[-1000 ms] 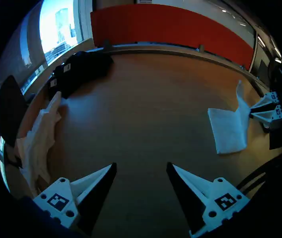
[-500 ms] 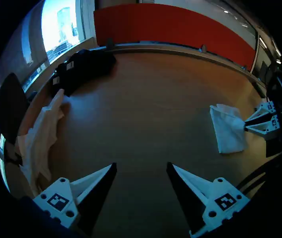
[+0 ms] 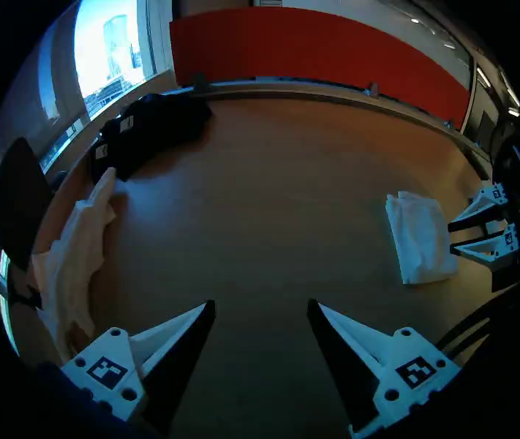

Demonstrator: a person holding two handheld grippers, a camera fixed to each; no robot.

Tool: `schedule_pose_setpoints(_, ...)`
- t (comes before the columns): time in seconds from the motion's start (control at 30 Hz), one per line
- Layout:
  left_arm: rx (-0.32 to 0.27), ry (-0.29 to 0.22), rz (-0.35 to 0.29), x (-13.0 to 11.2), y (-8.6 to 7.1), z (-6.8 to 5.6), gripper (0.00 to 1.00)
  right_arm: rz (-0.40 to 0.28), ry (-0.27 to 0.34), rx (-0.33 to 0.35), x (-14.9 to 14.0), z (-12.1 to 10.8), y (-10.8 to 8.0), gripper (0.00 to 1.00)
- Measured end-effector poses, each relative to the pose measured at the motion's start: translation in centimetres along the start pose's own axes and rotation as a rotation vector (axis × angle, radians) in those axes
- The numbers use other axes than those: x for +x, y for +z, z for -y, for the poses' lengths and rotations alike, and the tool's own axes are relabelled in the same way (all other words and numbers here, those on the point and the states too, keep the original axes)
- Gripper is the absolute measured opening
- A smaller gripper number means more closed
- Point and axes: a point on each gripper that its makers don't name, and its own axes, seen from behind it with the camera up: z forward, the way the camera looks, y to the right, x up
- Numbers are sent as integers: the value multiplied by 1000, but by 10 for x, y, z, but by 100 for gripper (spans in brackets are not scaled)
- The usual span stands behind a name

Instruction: Fold towel

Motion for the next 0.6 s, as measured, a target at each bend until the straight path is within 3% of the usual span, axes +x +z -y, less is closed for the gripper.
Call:
schedule_pose_setpoints(0.1, 1, 0, -1, 1, 0, 0, 93, -2, 11, -8, -2, -1, -1, 67)
schedule_pose_setpoints(0.6, -4, 3, -4, 1, -1, -1, 93, 35, 57, -40, -31, 0, -10, 68)
